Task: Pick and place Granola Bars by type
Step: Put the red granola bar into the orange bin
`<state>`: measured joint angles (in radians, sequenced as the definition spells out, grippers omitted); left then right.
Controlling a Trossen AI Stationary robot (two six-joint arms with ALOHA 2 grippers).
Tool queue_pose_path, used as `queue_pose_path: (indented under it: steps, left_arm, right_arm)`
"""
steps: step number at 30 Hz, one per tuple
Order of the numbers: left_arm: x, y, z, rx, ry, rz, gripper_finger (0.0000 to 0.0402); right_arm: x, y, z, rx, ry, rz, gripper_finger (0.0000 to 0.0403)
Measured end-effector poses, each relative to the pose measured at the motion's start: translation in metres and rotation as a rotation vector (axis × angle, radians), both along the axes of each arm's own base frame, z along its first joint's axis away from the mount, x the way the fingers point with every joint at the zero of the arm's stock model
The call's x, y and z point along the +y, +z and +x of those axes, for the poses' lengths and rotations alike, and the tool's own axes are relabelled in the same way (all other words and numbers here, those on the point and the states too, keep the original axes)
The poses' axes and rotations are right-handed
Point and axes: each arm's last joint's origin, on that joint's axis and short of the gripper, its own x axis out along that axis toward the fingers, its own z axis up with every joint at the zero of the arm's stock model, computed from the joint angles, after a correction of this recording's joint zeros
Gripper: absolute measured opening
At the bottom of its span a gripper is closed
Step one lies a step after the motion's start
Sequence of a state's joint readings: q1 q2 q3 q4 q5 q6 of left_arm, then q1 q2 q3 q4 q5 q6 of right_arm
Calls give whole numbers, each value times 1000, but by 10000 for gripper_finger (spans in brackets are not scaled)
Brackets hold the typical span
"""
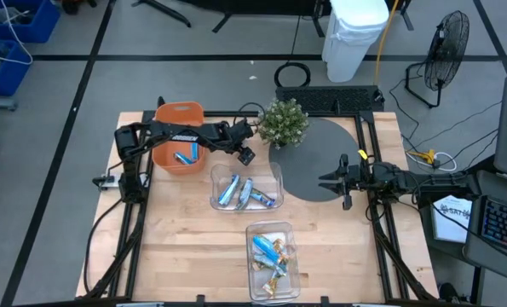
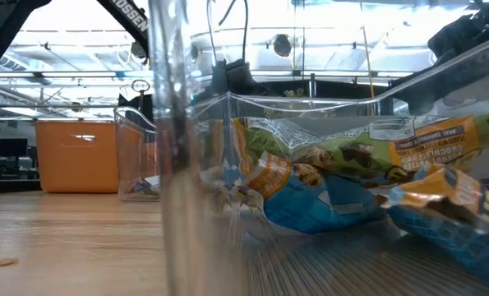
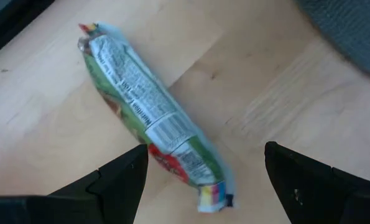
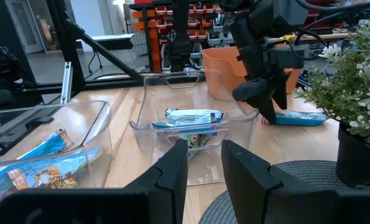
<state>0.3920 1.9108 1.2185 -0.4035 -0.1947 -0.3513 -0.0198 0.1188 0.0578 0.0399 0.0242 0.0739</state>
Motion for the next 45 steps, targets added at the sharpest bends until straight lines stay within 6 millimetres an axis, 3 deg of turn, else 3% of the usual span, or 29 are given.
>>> queue_pose_path:
  steps: [15, 21, 34, 41, 45]
  left_arm:
    - [-2, -4, -7, 88, 26, 1, 309]
    - [-1, -3, -7, 87, 9, 7, 235]
    - [-1, -4, -8, 73, -33, -50, 20]
    - [2, -2, -10, 114, -77, 7, 7]
    - [2, 14, -12, 104, -79, 100, 5]
  right_arm:
    - [0, 0, 0, 0, 0, 0, 89]
    - [0, 0, 0, 0, 0, 0, 89]
    - [0, 0, 0, 0, 0, 0, 89]
    - [0, 0, 0, 0, 0, 0, 89]
    - [0, 0, 0, 0, 0, 0, 89]
